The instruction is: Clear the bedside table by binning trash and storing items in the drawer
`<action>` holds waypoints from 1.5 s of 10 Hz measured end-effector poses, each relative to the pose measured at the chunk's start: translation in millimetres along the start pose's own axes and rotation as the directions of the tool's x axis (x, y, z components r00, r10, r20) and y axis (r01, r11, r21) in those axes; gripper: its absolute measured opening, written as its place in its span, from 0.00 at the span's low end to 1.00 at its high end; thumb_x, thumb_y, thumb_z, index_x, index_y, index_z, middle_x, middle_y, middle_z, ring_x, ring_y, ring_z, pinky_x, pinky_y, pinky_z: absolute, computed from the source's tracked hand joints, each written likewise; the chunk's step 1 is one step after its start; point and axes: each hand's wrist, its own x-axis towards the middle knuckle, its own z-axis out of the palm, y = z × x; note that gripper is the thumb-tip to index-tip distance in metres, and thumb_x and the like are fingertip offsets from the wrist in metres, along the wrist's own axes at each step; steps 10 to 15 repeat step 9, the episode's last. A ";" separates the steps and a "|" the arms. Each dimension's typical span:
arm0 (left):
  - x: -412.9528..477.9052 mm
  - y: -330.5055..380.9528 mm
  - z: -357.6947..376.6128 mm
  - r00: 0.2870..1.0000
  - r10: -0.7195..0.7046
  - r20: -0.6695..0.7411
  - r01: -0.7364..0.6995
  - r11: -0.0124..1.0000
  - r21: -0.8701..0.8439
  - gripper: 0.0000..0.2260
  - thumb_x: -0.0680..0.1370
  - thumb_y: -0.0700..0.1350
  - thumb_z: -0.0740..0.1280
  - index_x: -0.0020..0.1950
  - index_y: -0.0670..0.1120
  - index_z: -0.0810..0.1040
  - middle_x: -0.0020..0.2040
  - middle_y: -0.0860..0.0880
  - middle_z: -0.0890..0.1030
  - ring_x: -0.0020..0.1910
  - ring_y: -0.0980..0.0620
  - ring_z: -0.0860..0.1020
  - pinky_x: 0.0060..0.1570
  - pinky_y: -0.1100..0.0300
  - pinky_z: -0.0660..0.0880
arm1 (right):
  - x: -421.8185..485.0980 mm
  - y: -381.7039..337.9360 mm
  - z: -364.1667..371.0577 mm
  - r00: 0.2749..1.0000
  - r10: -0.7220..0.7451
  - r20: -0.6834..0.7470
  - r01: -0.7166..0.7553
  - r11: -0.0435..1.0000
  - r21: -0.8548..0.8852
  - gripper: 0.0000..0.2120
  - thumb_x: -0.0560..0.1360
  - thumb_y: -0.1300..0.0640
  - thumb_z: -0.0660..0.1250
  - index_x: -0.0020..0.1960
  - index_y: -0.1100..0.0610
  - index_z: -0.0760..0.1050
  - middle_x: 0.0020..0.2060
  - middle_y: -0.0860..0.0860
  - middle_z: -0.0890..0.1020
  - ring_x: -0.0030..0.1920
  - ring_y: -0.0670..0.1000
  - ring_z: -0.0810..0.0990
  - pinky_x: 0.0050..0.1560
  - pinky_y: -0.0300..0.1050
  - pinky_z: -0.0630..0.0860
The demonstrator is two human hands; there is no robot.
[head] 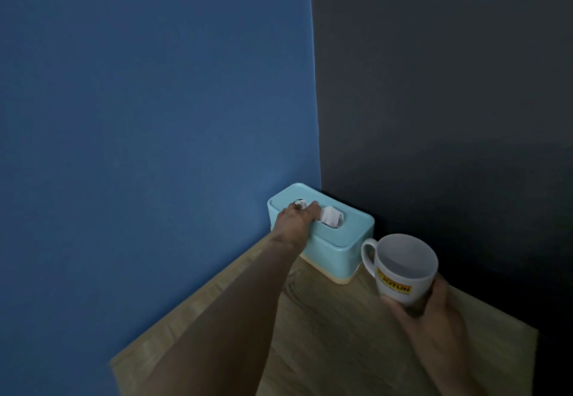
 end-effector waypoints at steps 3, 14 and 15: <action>17.4 -7.2 5.9 0.995 0.088 -0.052 -0.081 0.989 0.126 0.25 0.79 0.37 0.58 0.75 0.50 0.63 0.74 0.40 0.64 0.72 0.38 0.63 0.71 0.51 0.61 | 9.9 4.3 9.4 0.997 -0.079 0.021 0.082 0.985 -0.153 0.43 0.66 0.45 0.73 0.71 0.59 0.55 0.63 0.61 0.73 0.62 0.61 0.70 0.60 0.55 0.72; -94.3 -49.2 46.7 0.977 -0.032 -0.209 0.012 0.996 -0.092 0.33 0.72 0.39 0.63 0.76 0.47 0.55 0.80 0.47 0.45 0.79 0.48 0.41 0.76 0.47 0.41 | 6.6 -0.4 7.3 0.999 -0.049 -0.013 0.047 0.990 -0.131 0.55 0.57 0.42 0.77 0.74 0.58 0.52 0.71 0.58 0.64 0.70 0.58 0.63 0.71 0.56 0.62; -94.3 -49.2 46.7 0.977 -0.032 -0.209 0.012 0.996 -0.092 0.33 0.72 0.39 0.63 0.76 0.47 0.55 0.80 0.47 0.45 0.79 0.48 0.41 0.76 0.47 0.41 | 6.6 -0.4 7.3 0.999 -0.049 -0.013 0.047 0.990 -0.131 0.55 0.57 0.42 0.77 0.74 0.58 0.52 0.71 0.58 0.64 0.70 0.58 0.63 0.71 0.56 0.62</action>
